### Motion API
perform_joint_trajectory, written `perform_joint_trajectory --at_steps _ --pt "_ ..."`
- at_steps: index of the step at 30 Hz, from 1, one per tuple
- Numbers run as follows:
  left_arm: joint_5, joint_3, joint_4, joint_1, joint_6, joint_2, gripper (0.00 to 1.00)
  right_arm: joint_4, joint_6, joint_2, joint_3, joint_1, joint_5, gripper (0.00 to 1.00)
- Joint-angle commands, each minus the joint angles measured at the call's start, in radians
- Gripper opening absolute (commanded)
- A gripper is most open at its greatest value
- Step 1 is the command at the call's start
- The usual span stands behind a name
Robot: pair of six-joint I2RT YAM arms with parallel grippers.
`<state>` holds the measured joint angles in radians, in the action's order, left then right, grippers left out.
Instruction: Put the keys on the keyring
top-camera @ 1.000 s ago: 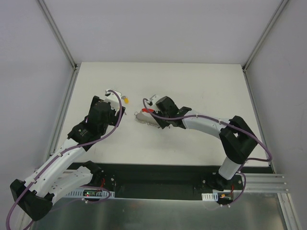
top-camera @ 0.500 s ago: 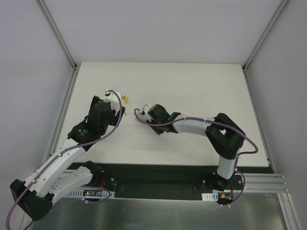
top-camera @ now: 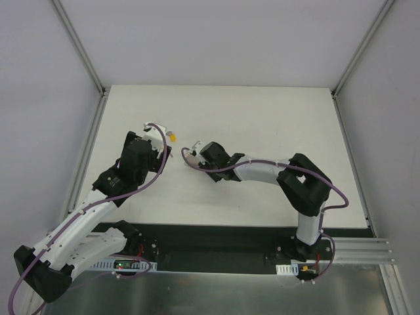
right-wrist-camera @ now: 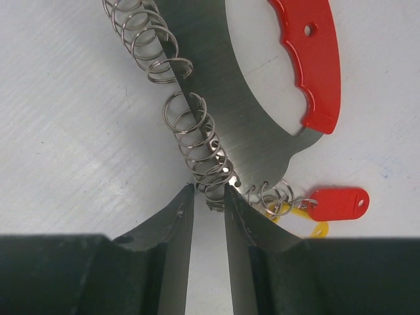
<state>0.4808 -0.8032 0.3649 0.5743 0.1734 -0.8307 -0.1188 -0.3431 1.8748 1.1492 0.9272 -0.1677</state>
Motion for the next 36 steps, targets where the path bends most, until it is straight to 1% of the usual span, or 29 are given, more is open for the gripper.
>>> perform_joint_trajectory --at_steps 1,8,14,15,17,22,26,27,30,32,36 --pt "0.021 -0.005 -0.003 -0.007 -0.006 0.005 0.89 0.027 -0.017 0.018 0.041 0.005 -0.029 0.28" --pt "0.021 -0.005 -0.003 -0.008 -0.006 0.004 0.89 0.028 -0.022 0.034 0.053 0.001 -0.029 0.25" --pt "0.019 -0.005 -0.003 -0.007 -0.006 0.005 0.89 0.013 -0.014 0.009 0.037 -0.001 -0.036 0.23" --pt "0.018 -0.005 -0.003 -0.007 -0.006 0.005 0.89 0.010 -0.014 0.000 0.032 0.001 -0.036 0.20" --pt "0.016 -0.005 -0.003 -0.007 -0.006 0.004 0.89 0.010 -0.011 -0.006 0.023 0.001 -0.036 0.18" --pt "0.018 -0.005 -0.003 -0.007 -0.006 0.007 0.89 0.005 -0.007 -0.009 0.012 -0.004 -0.032 0.09" --pt "0.015 -0.005 -0.003 -0.007 -0.006 0.002 0.89 -0.005 -0.002 -0.035 0.003 -0.004 -0.023 0.07" --pt "0.013 -0.005 -0.003 -0.007 -0.006 0.002 0.89 -0.011 0.000 -0.043 0.000 -0.005 -0.015 0.04" --pt "0.012 -0.005 -0.003 -0.007 -0.005 0.005 0.89 -0.034 0.003 -0.083 -0.006 -0.007 0.011 0.01" --pt "0.009 -0.005 -0.003 -0.007 -0.008 0.007 0.89 -0.045 0.004 -0.107 -0.009 -0.014 0.039 0.02" --pt "-0.011 -0.007 -0.003 -0.007 -0.014 0.015 0.89 -0.093 -0.008 -0.183 -0.005 -0.033 0.143 0.01"
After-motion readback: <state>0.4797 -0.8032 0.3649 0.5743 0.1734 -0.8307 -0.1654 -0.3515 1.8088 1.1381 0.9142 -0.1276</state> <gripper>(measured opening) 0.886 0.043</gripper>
